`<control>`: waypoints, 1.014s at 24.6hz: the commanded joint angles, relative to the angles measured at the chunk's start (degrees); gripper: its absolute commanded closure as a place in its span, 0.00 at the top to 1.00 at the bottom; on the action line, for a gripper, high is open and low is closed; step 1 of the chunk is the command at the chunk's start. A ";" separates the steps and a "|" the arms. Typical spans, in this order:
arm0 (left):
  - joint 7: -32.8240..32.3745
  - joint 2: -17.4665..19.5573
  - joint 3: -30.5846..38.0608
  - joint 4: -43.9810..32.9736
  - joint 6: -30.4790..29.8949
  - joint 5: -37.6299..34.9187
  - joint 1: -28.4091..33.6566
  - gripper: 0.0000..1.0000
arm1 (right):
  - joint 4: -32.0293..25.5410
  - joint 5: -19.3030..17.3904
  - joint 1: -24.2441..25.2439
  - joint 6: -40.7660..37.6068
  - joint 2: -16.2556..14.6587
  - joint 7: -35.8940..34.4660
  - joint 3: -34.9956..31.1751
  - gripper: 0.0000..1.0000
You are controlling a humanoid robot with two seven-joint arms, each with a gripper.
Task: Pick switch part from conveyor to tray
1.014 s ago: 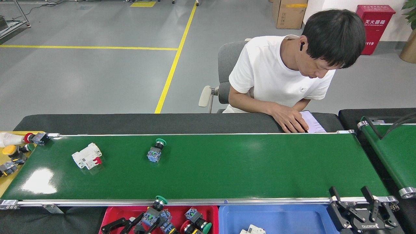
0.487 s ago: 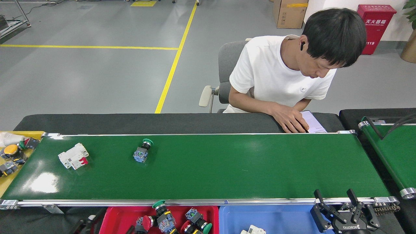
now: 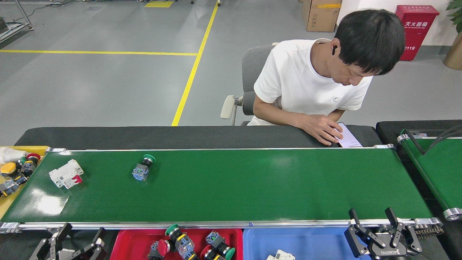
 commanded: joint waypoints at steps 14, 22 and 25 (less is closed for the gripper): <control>0.08 4.23 -0.52 24.79 6.42 -4.42 -17.88 1.00 | 1.77 0.39 -7.71 -3.93 -0.18 -0.21 8.15 1.00; 4.92 9.51 -2.36 35.33 9.14 -4.94 -22.63 0.73 | 2.74 0.30 -9.91 -4.72 0.26 -0.12 10.70 1.00; 6.76 12.32 -5.35 39.99 7.39 -4.77 -24.83 0.31 | 2.74 0.30 -9.91 -4.89 0.26 0.85 10.70 1.00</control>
